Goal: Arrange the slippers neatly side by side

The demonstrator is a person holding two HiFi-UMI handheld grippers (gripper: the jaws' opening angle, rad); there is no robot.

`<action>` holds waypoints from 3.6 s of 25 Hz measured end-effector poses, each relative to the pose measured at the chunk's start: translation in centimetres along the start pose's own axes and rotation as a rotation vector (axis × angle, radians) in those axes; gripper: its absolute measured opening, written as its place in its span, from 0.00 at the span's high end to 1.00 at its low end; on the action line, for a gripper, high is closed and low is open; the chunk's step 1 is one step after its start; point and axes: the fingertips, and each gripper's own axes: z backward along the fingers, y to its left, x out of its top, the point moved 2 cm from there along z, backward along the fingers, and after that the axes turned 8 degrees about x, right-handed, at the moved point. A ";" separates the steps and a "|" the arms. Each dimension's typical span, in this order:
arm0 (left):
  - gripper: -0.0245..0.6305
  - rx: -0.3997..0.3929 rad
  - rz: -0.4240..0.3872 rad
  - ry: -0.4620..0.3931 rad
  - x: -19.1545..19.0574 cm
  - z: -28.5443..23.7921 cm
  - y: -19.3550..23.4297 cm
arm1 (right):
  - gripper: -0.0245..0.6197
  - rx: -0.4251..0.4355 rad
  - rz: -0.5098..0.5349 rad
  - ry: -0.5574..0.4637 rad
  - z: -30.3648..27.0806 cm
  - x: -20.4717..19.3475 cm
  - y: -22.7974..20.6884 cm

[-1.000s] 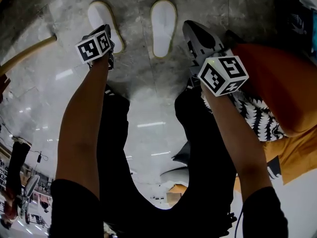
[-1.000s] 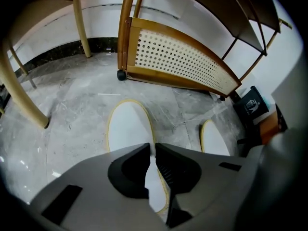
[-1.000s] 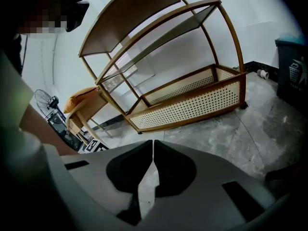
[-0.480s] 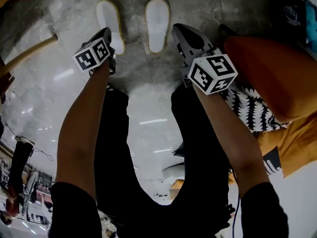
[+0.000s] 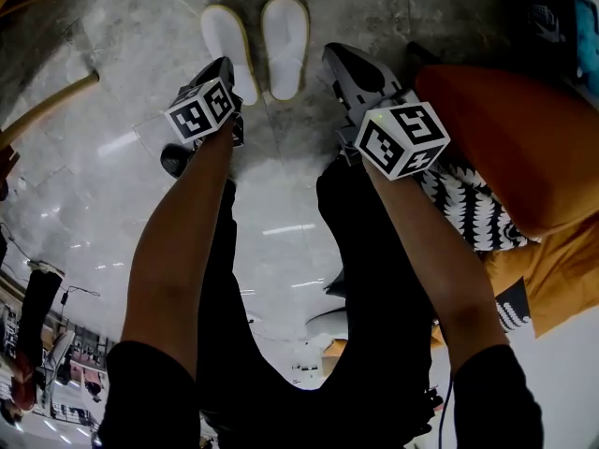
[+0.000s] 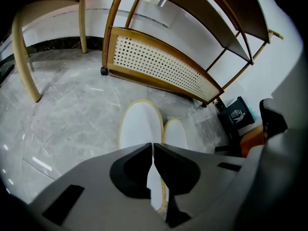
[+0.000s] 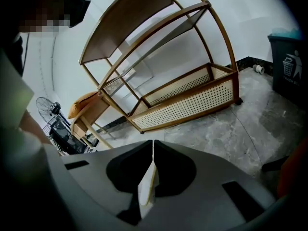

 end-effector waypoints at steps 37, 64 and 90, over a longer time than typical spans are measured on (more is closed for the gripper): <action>0.89 -0.125 -0.204 -0.056 3.1 15.6 -4.0 | 0.91 -0.016 0.095 -0.008 5.0 7.3 9.2; 0.94 -0.284 -0.364 -1.036 31.5 80.7 -18.1 | 0.91 0.053 0.636 -0.479 37.1 41.4 46.4; 0.94 -0.223 -0.435 -1.077 24.1 85.3 -27.8 | 0.91 0.181 0.651 -0.477 45.3 41.2 43.8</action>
